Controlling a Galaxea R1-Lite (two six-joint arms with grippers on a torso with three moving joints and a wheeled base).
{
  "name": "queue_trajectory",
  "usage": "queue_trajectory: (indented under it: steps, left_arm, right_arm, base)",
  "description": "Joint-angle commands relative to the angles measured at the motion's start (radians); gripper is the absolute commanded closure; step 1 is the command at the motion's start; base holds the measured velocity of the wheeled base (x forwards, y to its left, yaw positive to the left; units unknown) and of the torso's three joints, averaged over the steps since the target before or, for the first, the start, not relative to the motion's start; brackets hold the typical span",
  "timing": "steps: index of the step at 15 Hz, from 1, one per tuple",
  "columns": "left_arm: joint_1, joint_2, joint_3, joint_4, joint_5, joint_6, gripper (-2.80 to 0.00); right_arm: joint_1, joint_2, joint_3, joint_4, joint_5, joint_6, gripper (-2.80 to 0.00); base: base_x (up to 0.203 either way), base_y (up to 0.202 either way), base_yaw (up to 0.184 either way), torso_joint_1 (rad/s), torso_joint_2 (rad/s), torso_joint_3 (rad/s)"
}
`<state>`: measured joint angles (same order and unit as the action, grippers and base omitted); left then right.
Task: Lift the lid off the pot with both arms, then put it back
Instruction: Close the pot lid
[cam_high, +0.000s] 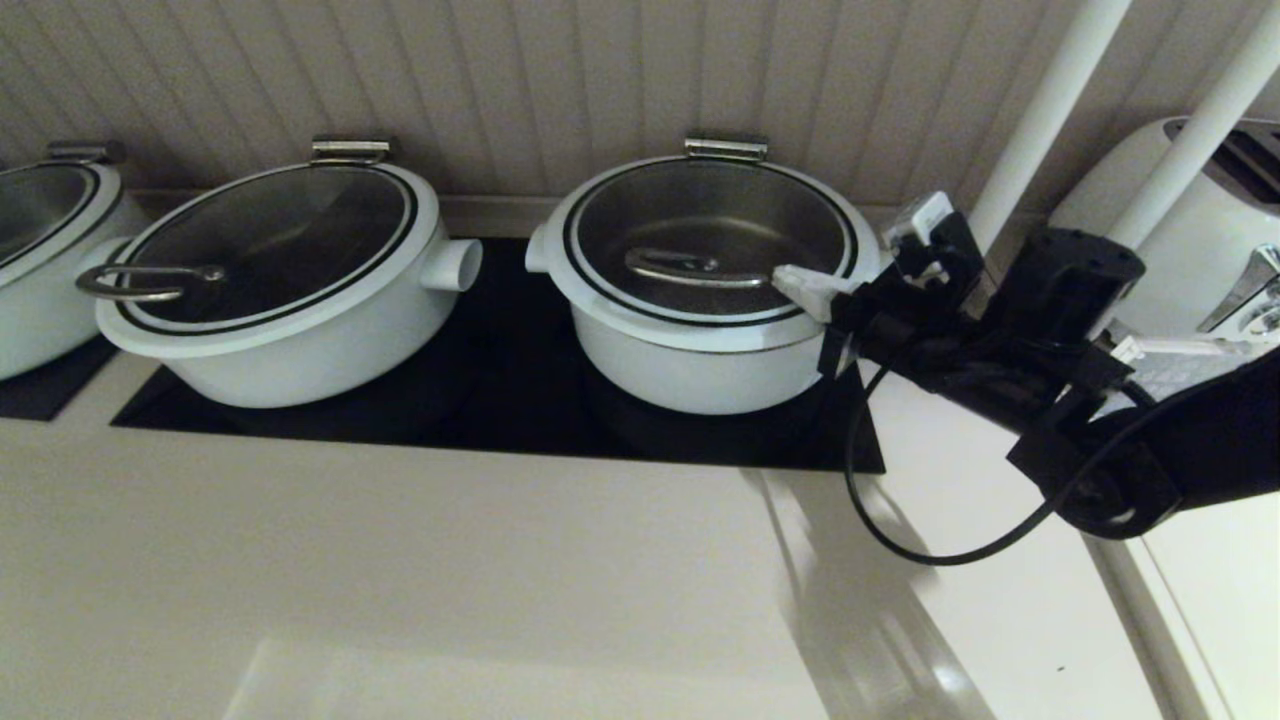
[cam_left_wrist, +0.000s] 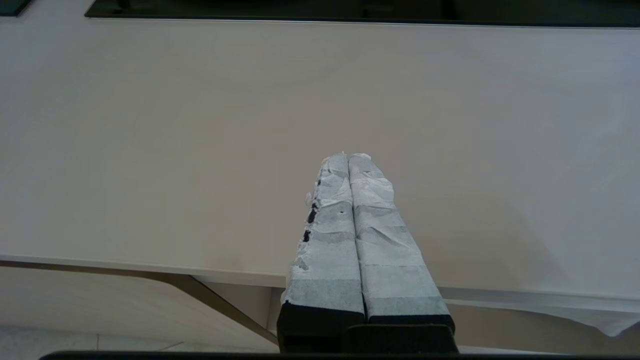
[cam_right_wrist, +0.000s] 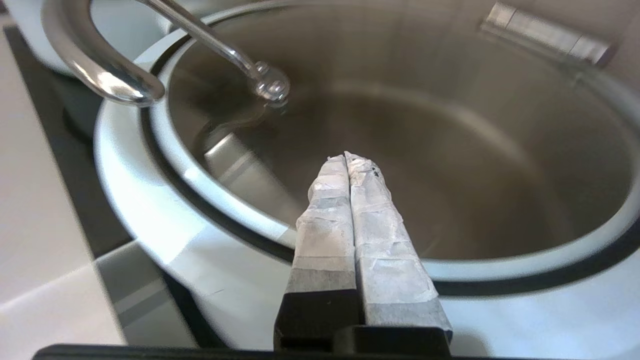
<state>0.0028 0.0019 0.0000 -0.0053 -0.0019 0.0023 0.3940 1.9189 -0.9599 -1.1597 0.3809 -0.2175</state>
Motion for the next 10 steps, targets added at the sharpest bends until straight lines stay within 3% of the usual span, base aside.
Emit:
queue_trajectory:
  steps: [1, 10]
  left_arm:
    - [0.000, 0.000, 0.000, -0.001, 0.000, 0.001, 0.00]
    - [0.000, 0.000, 0.000, -0.001, 0.000, 0.001, 0.00]
  right_arm:
    - [0.000, 0.021, 0.028, -0.006, 0.002, 0.001, 0.00]
    - [0.000, 0.031, 0.084, -0.008, 0.001, 0.003, 0.00]
  base:
    - [0.000, 0.000, 0.000, 0.000, 0.00, 0.000]
    - [0.000, 0.000, 0.000, 0.000, 0.00, 0.000]
